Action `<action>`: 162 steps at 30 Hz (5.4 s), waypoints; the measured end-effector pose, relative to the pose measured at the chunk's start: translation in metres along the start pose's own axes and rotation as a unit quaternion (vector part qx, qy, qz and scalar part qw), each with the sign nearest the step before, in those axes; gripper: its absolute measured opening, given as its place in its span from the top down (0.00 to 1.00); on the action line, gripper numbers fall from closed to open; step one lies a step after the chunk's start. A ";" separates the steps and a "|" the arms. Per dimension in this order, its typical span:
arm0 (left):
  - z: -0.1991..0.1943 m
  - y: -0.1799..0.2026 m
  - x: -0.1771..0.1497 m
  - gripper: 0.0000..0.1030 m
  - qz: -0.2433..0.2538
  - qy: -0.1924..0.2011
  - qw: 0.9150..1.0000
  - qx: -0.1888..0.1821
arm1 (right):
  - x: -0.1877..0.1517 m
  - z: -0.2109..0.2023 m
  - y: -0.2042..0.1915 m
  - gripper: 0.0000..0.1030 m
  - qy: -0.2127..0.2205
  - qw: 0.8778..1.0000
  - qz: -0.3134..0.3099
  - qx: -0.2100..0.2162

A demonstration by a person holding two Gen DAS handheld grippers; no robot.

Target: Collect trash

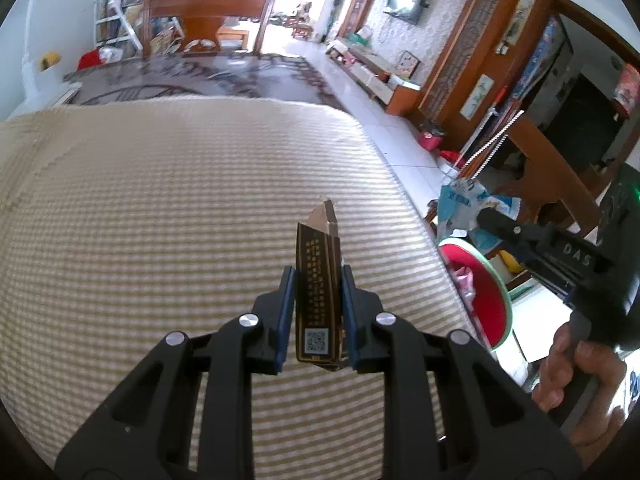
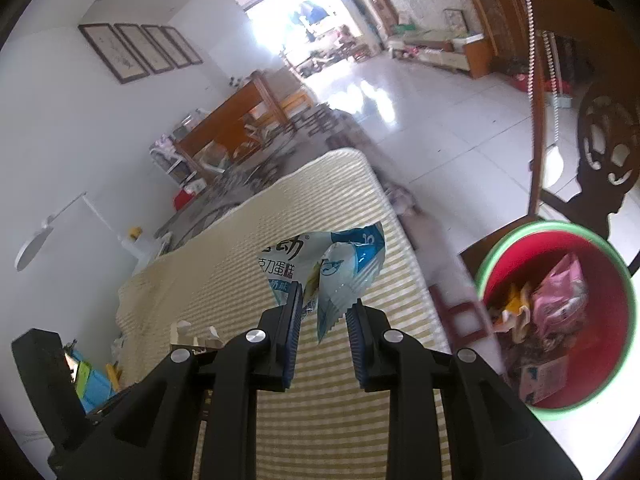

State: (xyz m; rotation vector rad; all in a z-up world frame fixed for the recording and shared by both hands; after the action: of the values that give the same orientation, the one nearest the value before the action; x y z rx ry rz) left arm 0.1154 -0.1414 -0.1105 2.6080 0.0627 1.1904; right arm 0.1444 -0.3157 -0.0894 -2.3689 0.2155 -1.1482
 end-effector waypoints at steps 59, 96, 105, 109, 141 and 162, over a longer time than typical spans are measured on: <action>0.081 0.162 -0.001 0.79 0.118 -0.045 0.984 -0.129 | 0.039 -0.047 0.137 0.77 0.069 0.978 0.054 -0.192; 0.099 0.196 -0.025 0.22 0.110 -0.064 0.979 -0.159 | 0.046 -0.053 0.163 0.38 0.091 0.956 0.069 -0.270; 0.058 0.151 -0.007 0.09 0.107 -0.012 0.985 -0.132 | 0.052 -0.042 0.134 0.26 0.100 0.962 0.034 -0.253; 0.034 0.105 0.004 0.06 0.068 0.013 0.992 -0.110 | 0.056 -0.039 0.105 0.23 0.119 0.966 0.005 -0.230; -0.070 -0.092 0.036 0.05 0.059 0.198 0.978 0.037 | 0.023 -0.043 -0.036 0.07 0.247 0.959 -0.062 -0.128; -0.070 -0.106 0.033 0.05 0.025 0.186 0.981 0.050 | 0.004 -0.021 -0.065 0.07 0.221 0.959 -0.147 -0.104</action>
State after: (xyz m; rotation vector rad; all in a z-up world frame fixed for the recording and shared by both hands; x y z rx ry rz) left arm 0.0924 -0.0188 -0.0706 2.4435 0.1348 1.7212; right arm 0.1262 -0.2685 -0.0435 -2.3420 0.1411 -1.8786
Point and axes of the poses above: each gripper's, at about its wrist camera, not at the fingertips, and z roughly the way its jaws point, y to its right, x to its top, the point moved 9 cm from there along z, roughly the way its jaws point, and after that the axes turned 9 degrees about y, right-handed, at the moved point
